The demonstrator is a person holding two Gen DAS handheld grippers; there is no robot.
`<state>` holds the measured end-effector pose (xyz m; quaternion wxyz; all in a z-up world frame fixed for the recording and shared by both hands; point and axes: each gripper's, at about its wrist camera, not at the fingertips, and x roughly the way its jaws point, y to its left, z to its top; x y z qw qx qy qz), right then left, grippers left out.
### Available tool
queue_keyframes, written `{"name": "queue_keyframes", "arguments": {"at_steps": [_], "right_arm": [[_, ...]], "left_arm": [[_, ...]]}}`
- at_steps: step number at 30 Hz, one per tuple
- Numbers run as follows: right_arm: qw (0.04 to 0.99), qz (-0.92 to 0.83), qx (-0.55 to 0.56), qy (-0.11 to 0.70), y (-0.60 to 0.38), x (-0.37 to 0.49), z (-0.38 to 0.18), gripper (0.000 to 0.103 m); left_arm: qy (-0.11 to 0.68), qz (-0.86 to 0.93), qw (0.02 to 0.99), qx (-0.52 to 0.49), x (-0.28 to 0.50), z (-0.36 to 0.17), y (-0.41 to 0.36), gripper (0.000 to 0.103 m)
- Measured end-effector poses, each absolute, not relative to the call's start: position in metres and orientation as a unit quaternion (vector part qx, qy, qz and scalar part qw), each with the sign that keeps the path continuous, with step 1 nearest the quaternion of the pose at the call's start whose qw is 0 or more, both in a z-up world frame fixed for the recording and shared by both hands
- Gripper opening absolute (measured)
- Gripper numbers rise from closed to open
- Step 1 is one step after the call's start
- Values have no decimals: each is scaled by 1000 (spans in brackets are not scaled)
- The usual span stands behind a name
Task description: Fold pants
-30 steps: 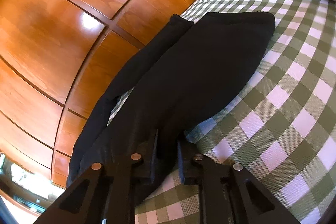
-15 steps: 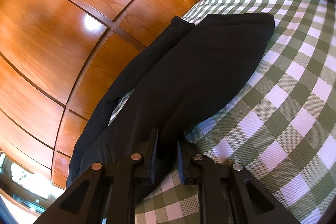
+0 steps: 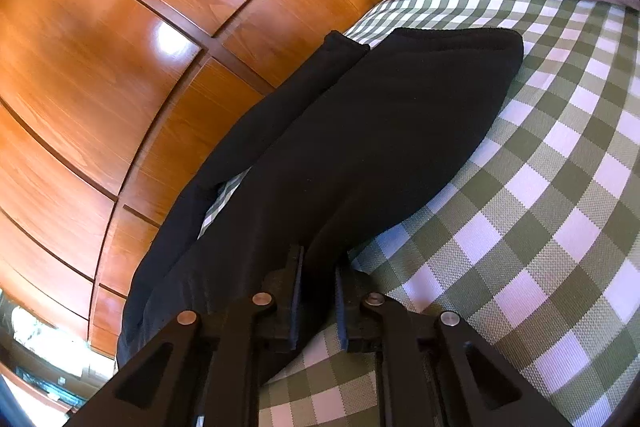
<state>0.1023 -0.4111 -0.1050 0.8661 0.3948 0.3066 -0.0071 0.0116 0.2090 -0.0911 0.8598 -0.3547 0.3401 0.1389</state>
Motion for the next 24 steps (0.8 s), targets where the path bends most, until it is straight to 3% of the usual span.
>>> {"name": "queue_keyframes", "arguments": {"at_steps": [12, 24], "right_arm": [[875, -7, 400, 272, -417, 64, -81, 10], [880, -2, 373, 294, -413, 8, -77, 9]], "left_arm": [[284, 85, 883, -365, -68, -58, 230, 7], [340, 94, 870, -344, -104, -81, 218, 8]]}}
